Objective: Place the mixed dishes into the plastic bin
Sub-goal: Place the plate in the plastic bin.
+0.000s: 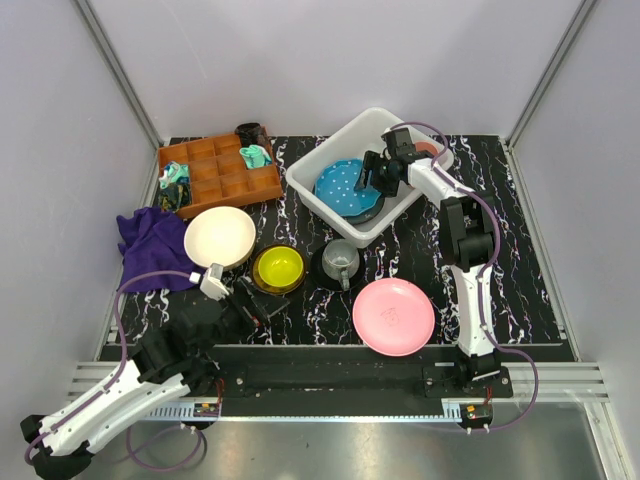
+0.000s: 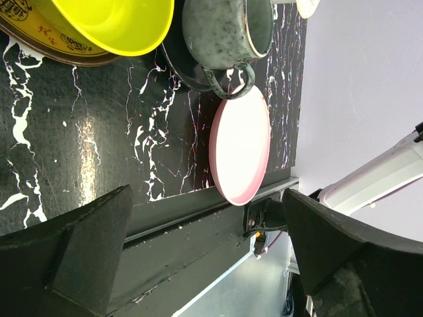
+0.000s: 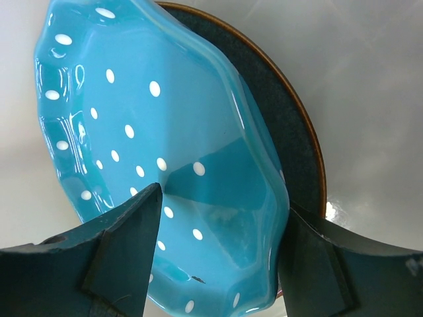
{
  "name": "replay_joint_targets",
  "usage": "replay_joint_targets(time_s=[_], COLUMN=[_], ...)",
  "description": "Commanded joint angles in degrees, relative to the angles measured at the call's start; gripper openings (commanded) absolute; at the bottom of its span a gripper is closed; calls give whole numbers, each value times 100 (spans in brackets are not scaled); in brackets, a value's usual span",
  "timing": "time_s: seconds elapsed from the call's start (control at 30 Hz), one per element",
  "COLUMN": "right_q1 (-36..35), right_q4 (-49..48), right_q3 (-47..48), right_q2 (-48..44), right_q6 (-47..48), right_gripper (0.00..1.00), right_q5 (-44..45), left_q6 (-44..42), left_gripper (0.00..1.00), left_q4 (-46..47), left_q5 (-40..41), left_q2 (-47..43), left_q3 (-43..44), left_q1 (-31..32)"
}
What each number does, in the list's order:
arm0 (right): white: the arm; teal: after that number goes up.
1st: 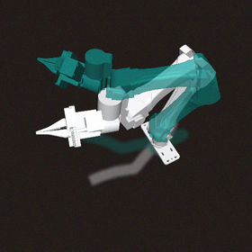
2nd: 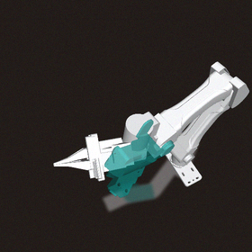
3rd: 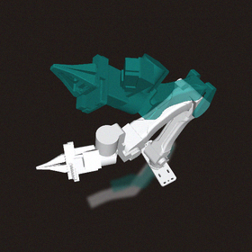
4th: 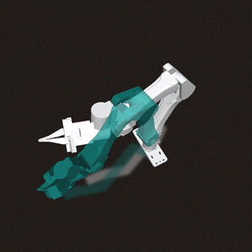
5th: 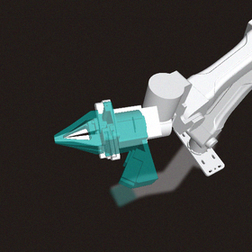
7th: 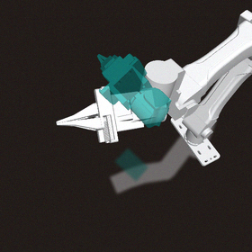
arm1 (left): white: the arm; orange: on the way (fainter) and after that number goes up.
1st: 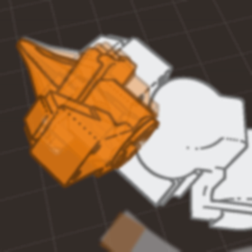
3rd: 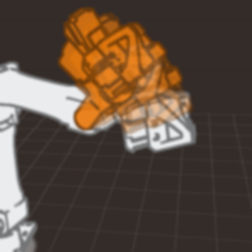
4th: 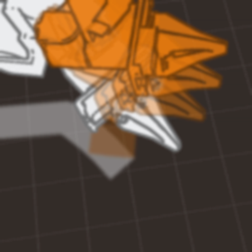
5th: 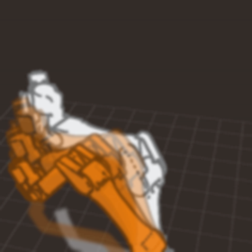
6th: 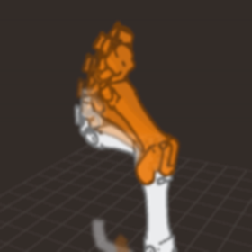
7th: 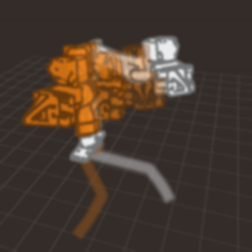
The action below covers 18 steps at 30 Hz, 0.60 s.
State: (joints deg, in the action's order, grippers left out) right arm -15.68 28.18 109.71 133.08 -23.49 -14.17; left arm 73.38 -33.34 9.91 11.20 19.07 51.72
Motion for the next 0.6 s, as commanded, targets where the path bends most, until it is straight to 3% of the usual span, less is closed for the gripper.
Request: replay_joint_targets(time_s=[0.0,0.57], right_q1=[-75,-67], right_q4=[12,-41], right_q3=[200,-2], right_q2=[-36,-229], right_q6=[99,46], right_gripper=[73,76], right_q5=[178,512], left_q6=[18,0], left_gripper=[99,99], left_q4=[170,197], left_q5=[81,72], left_q2=[-66,-30], left_q3=[-44,-17], left_q1=[22,22])
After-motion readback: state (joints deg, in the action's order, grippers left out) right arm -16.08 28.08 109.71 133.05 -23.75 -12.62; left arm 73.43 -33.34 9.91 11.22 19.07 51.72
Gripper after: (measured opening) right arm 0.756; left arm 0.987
